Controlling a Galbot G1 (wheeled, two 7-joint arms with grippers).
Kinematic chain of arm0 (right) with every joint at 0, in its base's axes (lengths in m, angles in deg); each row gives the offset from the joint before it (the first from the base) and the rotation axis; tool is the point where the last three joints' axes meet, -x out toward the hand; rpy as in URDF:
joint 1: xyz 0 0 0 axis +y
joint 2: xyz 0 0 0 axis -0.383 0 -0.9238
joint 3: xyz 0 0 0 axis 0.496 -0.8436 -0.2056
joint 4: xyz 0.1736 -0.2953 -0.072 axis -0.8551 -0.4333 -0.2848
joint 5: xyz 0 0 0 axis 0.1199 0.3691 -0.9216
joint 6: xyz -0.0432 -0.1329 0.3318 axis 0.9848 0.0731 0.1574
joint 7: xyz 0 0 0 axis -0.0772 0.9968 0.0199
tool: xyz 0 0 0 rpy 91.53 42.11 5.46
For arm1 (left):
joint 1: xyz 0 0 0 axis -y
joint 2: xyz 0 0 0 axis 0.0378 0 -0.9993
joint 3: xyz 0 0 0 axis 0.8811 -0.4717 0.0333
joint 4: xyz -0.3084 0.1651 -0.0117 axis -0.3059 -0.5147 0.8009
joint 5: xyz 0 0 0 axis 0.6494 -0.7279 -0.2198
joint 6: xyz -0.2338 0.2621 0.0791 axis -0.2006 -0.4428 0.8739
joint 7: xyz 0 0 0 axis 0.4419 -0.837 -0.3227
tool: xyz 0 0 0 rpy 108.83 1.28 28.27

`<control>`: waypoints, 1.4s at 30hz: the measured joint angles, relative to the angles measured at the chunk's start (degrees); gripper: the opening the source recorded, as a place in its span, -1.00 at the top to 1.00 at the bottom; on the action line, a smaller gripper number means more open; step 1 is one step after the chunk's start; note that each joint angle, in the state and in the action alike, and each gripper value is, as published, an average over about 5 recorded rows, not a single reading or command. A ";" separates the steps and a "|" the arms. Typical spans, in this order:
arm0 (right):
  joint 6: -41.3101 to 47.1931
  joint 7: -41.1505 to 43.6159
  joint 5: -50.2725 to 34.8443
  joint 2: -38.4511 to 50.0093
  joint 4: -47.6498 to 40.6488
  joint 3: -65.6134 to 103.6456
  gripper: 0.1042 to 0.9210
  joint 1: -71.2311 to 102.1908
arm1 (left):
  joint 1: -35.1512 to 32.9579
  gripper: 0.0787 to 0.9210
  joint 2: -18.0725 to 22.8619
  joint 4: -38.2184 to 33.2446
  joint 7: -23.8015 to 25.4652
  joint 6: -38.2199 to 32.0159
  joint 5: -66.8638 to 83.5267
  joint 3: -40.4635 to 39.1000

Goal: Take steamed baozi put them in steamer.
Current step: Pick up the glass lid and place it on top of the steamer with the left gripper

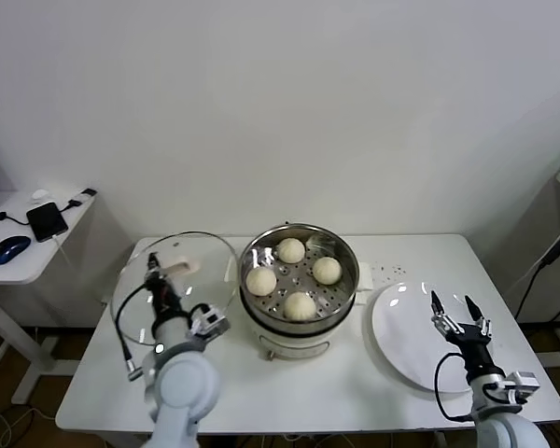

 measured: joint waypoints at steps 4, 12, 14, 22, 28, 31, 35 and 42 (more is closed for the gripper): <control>-0.01 0.07 0.50 -0.73 -0.04 0.61 -0.76 0.41 | 1.96 0.80 1.27 0.60 1.42 0.92 -1.08 -4.63; -0.14 0.16 1.37 -1.83 -0.68 1.27 -0.76 0.73 | 6.17 0.80 1.58 3.07 3.39 1.06 -2.14 -12.55; -0.15 0.18 1.61 -2.07 -0.87 1.30 -0.76 0.64 | 7.38 0.80 1.58 4.13 3.49 1.06 -2.02 -14.50; -0.14 0.21 2.27 -2.67 -1.49 1.41 -0.76 0.43 | 12.64 0.80 1.58 10.03 2.22 1.03 0.36 -21.07; -0.08 0.22 2.48 -2.98 -1.93 1.34 -0.76 -0.08 | 15.69 0.80 1.58 14.10 0.43 1.01 2.52 -23.89; -0.07 0.22 2.59 -3.15 -2.08 1.23 -0.76 -0.28 | 17.00 0.80 1.59 15.88 -0.36 1.01 3.42 -24.63; -0.07 0.24 2.70 -3.34 -2.37 1.10 -0.76 -0.59 | 18.34 0.80 1.60 18.09 -0.98 1.01 3.96 -25.07; -0.06 0.25 2.81 -3.39 -3.05 1.10 -0.76 -1.37 | 19.15 0.80 1.61 20.92 -1.19 1.01 3.83 -25.27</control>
